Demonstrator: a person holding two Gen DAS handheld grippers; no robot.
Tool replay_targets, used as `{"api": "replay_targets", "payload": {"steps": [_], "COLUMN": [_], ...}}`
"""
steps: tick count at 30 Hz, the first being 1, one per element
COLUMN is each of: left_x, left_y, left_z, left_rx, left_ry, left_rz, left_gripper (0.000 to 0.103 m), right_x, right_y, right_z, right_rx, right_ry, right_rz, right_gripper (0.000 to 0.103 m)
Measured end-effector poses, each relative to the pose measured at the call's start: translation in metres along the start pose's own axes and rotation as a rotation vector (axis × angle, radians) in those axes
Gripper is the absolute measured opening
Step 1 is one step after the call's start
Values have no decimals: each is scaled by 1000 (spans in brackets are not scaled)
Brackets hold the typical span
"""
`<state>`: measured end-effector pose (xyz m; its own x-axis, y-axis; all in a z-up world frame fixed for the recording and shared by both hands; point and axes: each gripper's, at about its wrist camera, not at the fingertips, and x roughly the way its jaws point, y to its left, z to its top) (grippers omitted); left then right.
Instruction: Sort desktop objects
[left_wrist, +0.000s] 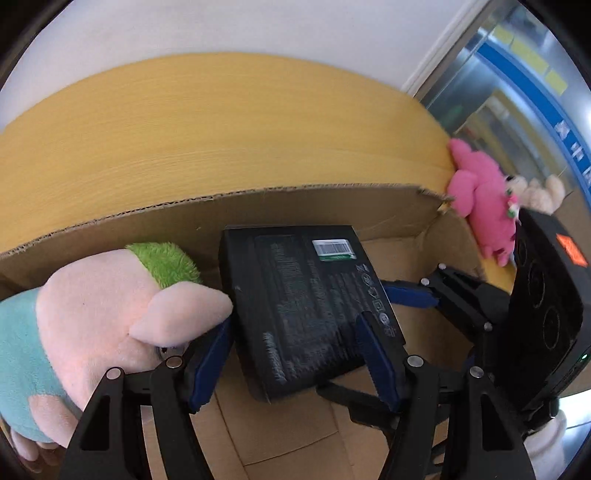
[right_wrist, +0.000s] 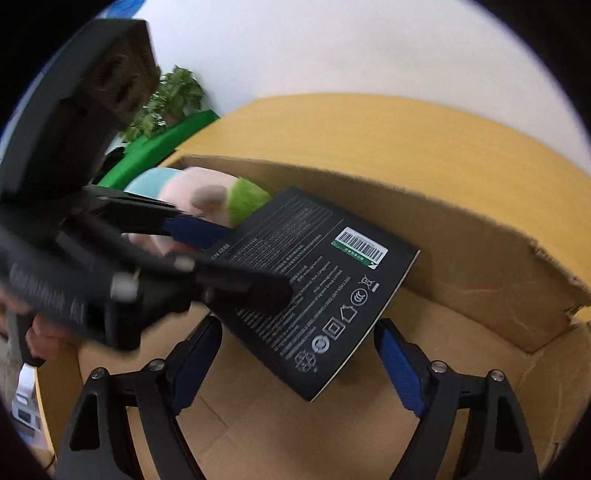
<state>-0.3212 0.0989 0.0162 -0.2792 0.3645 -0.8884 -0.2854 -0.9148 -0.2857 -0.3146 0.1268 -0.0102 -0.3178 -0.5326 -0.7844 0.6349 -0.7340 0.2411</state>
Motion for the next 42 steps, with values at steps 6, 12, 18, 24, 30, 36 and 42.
{"api": "replay_targets", "payload": {"steps": [6,12,18,24,30,36,42], "left_x": [-23,-121,-215,-246,-241,-233,-226], "left_y": [6,-11,-30,-41,-55,-58,-58], "left_z": [-7,-39,-127,-212,-256,-275,-284], "left_rx": [-25,29,50,48,65,59,66], "left_ry": [-67,-351,-636,-727,-713,-698,-693], "left_rz": [-17,59,118,145,148,140,142], "left_gripper": [66,69,102,102,102,102,102], "right_x": [3,-68,-145,-170,-174,-183,-185], "right_y": [6,32,113,139,164,171,177], "right_z": [-1,-25,-69,-127,-165,-186,-193], "right_rx": [21,143,106,151,152,164,144], "right_ry": [20,-74,-303,-331,-346,-353,-362], "right_rz": [-42,-146,-307,-376,-407,-399,-412], "right_gripper": [83,85,92,93,93,93,93]}}
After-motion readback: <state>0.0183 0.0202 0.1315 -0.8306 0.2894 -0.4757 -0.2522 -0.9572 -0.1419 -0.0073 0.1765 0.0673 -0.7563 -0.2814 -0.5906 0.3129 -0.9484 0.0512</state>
